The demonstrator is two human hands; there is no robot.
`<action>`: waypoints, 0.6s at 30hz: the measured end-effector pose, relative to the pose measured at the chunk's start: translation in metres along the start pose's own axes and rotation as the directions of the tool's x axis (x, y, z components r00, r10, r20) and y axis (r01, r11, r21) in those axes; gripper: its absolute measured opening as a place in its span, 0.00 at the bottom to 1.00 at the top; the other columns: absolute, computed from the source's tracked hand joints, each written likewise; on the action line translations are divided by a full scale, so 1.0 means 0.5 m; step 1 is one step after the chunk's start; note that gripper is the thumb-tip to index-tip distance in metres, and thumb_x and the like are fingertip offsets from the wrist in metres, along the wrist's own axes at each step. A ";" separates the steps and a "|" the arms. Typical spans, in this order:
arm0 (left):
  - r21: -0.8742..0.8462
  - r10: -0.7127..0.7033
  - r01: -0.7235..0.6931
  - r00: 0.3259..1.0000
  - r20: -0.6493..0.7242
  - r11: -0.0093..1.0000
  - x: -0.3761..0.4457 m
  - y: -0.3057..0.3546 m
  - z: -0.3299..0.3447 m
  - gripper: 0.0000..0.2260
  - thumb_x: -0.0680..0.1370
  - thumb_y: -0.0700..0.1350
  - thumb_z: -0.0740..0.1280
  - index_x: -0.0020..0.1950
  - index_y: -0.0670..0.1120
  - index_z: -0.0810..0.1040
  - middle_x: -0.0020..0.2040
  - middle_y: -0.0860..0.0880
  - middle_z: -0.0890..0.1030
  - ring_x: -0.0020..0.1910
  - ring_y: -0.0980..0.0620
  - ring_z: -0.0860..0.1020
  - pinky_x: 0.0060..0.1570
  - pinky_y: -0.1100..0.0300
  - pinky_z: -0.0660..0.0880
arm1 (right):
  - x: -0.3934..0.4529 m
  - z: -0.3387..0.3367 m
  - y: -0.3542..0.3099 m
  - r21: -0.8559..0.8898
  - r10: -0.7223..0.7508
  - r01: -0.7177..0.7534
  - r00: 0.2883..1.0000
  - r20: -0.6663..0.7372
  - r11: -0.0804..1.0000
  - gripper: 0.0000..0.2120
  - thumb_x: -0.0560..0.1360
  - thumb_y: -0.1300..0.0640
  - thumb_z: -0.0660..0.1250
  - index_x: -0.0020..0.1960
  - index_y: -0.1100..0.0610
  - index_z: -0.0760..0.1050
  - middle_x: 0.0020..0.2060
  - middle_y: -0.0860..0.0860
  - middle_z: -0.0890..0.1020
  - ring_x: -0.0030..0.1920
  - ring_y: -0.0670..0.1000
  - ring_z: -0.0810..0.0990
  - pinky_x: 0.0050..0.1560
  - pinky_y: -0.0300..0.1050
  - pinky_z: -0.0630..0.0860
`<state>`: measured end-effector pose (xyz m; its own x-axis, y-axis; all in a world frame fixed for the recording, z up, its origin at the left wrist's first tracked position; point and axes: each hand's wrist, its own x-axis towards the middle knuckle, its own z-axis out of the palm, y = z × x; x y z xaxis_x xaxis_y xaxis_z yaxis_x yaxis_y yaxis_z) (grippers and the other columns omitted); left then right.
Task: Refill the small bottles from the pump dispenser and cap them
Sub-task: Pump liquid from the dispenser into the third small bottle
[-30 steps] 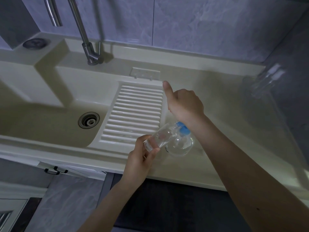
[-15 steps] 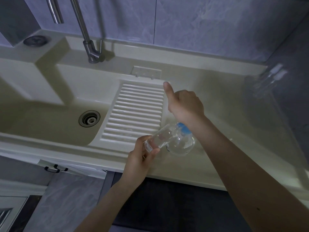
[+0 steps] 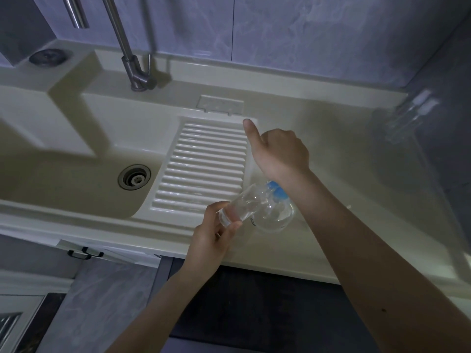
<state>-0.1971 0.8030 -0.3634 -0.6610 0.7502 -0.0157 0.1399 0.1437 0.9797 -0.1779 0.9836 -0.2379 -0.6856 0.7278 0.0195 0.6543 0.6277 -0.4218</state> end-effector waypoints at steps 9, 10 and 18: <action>0.001 0.002 -0.002 1.000 0.005 1.000 -0.004 -0.002 -0.010 0.14 0.73 0.56 0.65 0.58 0.60 0.69 0.37 0.54 0.78 0.30 0.52 0.71 0.31 0.54 0.71 | -0.004 0.013 0.003 -0.027 -0.011 0.011 1.000 0.000 1.000 0.35 0.78 0.33 0.42 0.28 0.58 0.66 0.27 0.51 0.73 0.28 0.50 0.71 0.30 0.41 0.62; -0.006 0.016 -0.016 1.000 0.003 1.000 -0.004 0.003 -0.010 0.13 0.74 0.54 0.65 0.58 0.60 0.69 0.37 0.57 0.77 0.30 0.52 0.70 0.30 0.55 0.70 | 0.000 0.012 0.005 0.001 -0.002 0.002 1.000 0.005 1.000 0.36 0.78 0.33 0.41 0.28 0.58 0.68 0.28 0.51 0.75 0.29 0.50 0.72 0.30 0.42 0.64; -0.029 0.072 -0.071 0.997 0.003 0.997 -0.005 0.028 -0.013 0.12 0.76 0.49 0.65 0.57 0.61 0.69 0.43 0.59 0.76 0.28 0.52 0.70 0.29 0.52 0.71 | 0.011 0.000 -0.001 0.041 -0.001 0.001 1.000 -0.009 0.999 0.39 0.78 0.33 0.41 0.34 0.61 0.76 0.33 0.54 0.82 0.30 0.52 0.76 0.33 0.41 0.68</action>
<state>-0.1983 0.7990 -0.3483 -0.6473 0.7603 0.0540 0.1656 0.0712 0.9836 -0.1822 0.9872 -0.2377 -0.6832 0.7297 0.0280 0.6397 0.6166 -0.4589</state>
